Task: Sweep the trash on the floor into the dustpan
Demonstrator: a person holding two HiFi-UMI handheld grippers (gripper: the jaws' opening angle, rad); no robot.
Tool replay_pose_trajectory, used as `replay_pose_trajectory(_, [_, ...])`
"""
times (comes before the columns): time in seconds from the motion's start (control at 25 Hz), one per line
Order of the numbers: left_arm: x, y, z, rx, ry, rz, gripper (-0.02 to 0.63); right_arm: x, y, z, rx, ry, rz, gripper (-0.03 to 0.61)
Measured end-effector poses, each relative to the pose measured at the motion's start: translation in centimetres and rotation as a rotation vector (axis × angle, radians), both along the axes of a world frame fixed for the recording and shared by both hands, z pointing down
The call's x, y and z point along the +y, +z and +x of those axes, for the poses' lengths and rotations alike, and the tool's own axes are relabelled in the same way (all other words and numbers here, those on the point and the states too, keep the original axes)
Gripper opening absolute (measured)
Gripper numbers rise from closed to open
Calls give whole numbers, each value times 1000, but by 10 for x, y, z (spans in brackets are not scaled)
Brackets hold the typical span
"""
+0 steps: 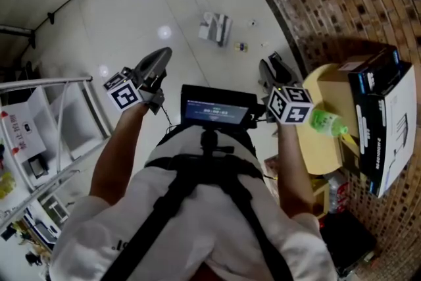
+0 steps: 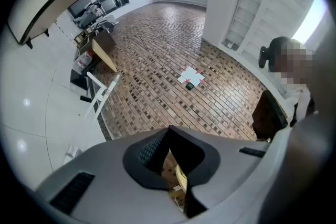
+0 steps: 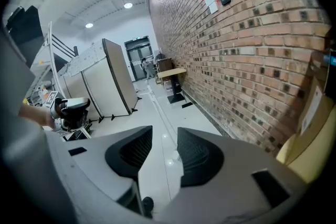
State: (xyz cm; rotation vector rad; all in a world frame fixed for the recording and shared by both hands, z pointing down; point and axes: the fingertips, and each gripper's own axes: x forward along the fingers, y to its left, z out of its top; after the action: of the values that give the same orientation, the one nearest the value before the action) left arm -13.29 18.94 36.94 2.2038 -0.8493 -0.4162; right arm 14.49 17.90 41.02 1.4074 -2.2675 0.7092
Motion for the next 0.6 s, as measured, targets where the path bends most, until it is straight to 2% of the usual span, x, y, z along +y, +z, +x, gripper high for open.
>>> replay_pose_trajectory(0.6, [5,9,7,-5,40,-20,2,10,7,9,22,48,-22,161])
